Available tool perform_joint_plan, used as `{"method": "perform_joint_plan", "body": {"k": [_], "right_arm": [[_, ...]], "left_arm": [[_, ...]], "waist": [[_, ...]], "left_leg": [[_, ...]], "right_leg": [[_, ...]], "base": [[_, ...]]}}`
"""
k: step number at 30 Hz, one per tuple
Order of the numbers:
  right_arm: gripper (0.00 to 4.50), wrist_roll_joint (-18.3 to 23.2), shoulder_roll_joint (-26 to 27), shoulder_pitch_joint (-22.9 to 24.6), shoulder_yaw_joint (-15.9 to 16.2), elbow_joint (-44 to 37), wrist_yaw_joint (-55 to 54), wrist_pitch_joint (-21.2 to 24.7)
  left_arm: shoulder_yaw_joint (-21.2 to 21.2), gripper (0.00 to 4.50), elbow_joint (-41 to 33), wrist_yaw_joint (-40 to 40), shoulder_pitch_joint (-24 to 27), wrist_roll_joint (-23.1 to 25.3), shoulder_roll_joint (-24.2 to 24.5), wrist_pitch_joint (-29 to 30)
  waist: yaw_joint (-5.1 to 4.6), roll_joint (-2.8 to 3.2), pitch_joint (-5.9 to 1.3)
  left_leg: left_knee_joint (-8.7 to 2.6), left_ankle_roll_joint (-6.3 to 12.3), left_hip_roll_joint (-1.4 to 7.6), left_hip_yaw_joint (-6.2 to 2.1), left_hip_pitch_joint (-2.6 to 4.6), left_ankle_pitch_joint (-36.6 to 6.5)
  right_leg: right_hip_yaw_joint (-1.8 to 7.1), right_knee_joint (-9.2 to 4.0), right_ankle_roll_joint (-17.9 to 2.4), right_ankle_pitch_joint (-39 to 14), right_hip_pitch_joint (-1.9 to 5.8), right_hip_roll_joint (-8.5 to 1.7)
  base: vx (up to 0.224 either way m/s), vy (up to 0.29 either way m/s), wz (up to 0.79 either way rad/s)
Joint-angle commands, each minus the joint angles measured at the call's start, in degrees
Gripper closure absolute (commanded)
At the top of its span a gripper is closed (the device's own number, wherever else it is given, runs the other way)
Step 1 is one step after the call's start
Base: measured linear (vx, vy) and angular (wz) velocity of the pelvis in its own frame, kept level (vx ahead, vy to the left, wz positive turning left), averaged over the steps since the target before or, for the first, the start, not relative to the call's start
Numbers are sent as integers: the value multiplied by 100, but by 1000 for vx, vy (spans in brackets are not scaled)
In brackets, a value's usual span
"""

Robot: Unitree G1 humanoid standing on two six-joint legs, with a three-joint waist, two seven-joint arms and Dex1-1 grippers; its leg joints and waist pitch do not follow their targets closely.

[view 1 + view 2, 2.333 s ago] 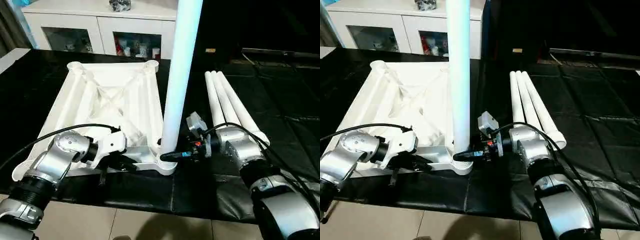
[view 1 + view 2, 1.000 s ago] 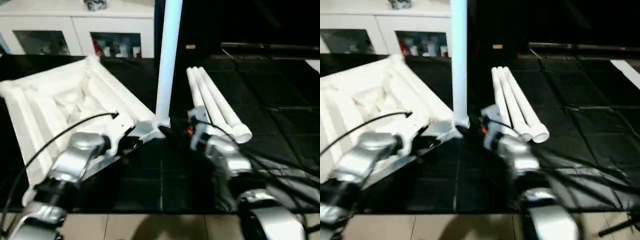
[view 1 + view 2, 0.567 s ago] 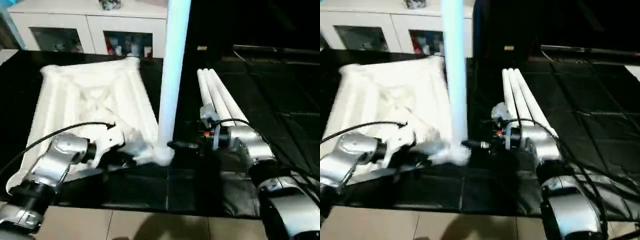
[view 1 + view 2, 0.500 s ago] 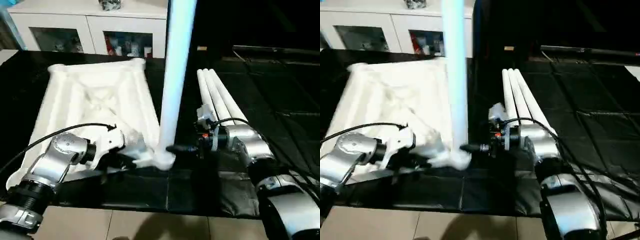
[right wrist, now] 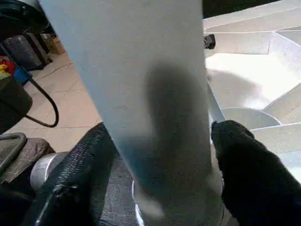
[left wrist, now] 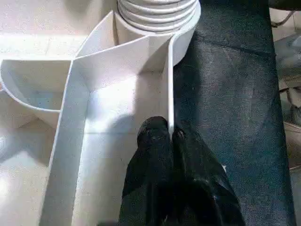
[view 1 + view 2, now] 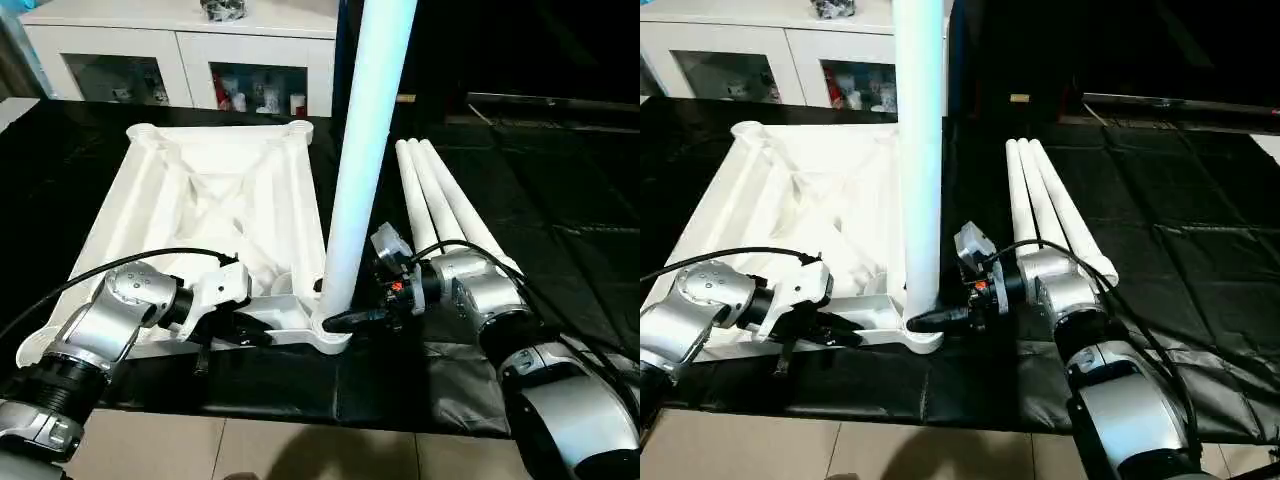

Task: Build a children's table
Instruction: Rotate leg to tighten

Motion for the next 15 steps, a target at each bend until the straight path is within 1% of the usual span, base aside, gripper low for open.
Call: {"method": "perform_joint_plan", "body": {"k": [1, 2, 5, 6, 8, 9, 10, 11, 14, 15], "right_arm": [[142, -35, 7, -103, -17, 80, 152, -46], [151, -36, 13, -114, -18, 123, 170, -30], [181, -40, 21, -116, 1, 184, 185, -56], [181, -37, 22, -114, 6, 188, 187, -55], [197, -25, 35, -95, 9, 180, 190, -52], [197, -21, 38, -91, 9, 177, 191, -48], [212, -10, 53, -78, 5, 168, 192, -31], [212, -4, 60, -74, 5, 167, 192, -25], [224, 42, 95, -31, -40, 130, 130, 29], [229, 84, 155, 36, -118, 74, -122, 105]], "left_arm": [[-224, 450, 18, -258, -61, 74, 13, -93], [-238, 450, 45, -261, -74, 73, 19, -108], [-251, 450, 112, -270, -99, 80, 15, -150], [-251, 450, 126, -271, -103, 82, 12, -155], [-250, 450, 175, -264, -120, 95, -7, -172], [-248, 450, 184, -260, -124, 97, -11, -171], [-223, 450, 220, -223, -139, 95, -31, -144], [-205, 450, 237, -203, -145, 92, -42, -125], [-113, 450, 277, -86, -165, 45, -92, 12], [16, 450, 314, 171, -201, -1, -177, 241]], "waist": [[-6, 31, -399], [-4, 50, -401], [0, 48, -402], [2, 45, -403], [7, 44, -398], [6, 44, -395], [8, 45, -395], [11, 45, -398], [13, 53, -396], [15, 41, -398]], "left_leg": [[-345, 319, 139, 49, 10, -800], [-341, 321, 134, 47, 4, -791], [-343, 304, 135, 47, 9, -821], [-340, 305, 133, 48, 8, -818], [-344, 287, 138, 46, 9, -863], [-347, 280, 138, 46, 9, -886], [-348, 274, 137, 46, 11, -906], [-347, 267, 139, 46, 16, -906], [-345, 257, 136, 49, 18, -907], [-346, 254, 139, 47, 19, -911]], "right_leg": [[257, -304, -1484, -610, 334, -423], [257, -299, -1503, -585, 337, -423], [254, -303, -1498, -588, 338, -417], [255, -302, -1498, -578, 339, -416], [256, -306, -1487, -633, 337, -420], [257, -310, -1483, -667, 336, -419], [256, -314, -1472, -714, 338, -421], [258, -314, -1468, -722, 337, -422], [259, -313, -1474, -696, 333, -415], [259, -312, -1475, -707, 335, -420]], "base": [[0, 0, 0], [0, 0, 0], [0, 0, 0], [0, 0, 0], [0, 0, 0], [0, 0, 0], [0, 0, 0], [0, 0, 0], [0, 0, 0], [0, 0, 0]]}}
